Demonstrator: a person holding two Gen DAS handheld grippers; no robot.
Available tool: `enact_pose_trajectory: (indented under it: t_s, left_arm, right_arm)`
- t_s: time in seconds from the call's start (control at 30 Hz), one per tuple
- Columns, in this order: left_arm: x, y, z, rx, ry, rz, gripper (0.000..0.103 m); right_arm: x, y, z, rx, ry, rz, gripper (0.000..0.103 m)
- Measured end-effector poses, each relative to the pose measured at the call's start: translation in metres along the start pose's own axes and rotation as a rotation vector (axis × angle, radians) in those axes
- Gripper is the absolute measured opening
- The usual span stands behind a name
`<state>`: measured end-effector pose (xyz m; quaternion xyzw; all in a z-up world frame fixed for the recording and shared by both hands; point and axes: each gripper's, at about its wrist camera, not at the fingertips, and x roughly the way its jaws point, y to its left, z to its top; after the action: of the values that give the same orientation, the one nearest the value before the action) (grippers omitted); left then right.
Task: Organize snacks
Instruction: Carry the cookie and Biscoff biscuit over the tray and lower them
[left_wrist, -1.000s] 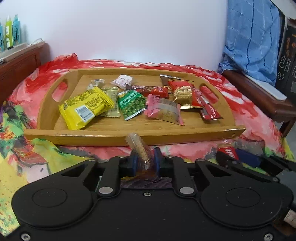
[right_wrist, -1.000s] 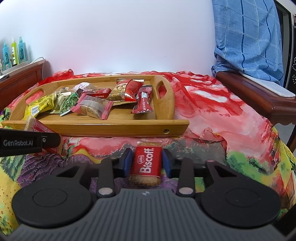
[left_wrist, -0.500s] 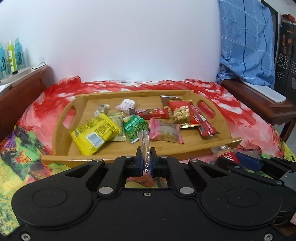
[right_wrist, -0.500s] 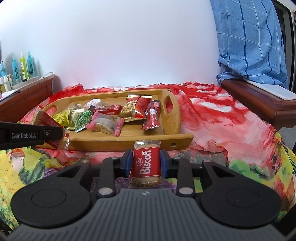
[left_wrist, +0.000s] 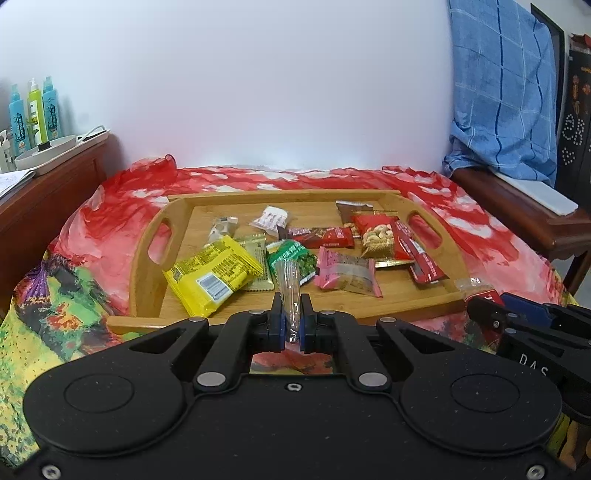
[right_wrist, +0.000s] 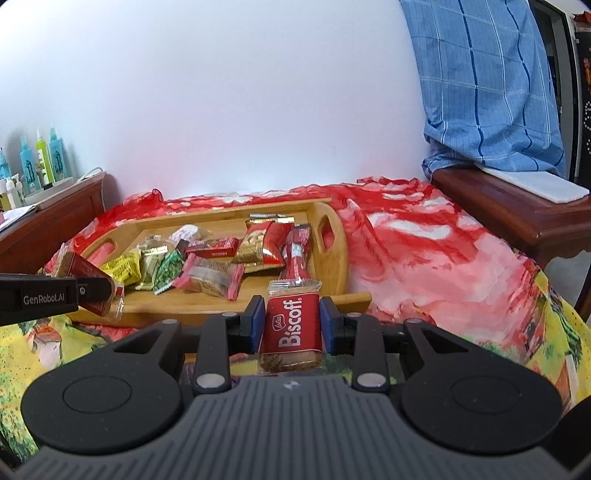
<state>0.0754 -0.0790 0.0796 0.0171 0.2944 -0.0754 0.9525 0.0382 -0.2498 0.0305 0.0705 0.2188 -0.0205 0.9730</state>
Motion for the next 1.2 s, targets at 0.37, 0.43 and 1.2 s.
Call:
enact_pose_trajectory:
  t_s: [0.37,0.43,1.2]
  left_arm:
    - [-0.003,0.020,0.019,-0.034,-0.009,-0.019,0.006]
    - [-0.002,0.025,0.024,-0.043,-0.008,-0.025,0.006]
    - [0.038,0.083,0.094,-0.097,-0.008,-0.062,0.006]
  right_arm:
    - [-0.002,0.013,0.023,-0.008,-0.041,0.028,0.036]
    - [-0.001,0.016,0.027,-0.011,-0.048,0.035,0.036]
    - [0.063,0.041,0.093,0.066,0.022,0.142,0.037]
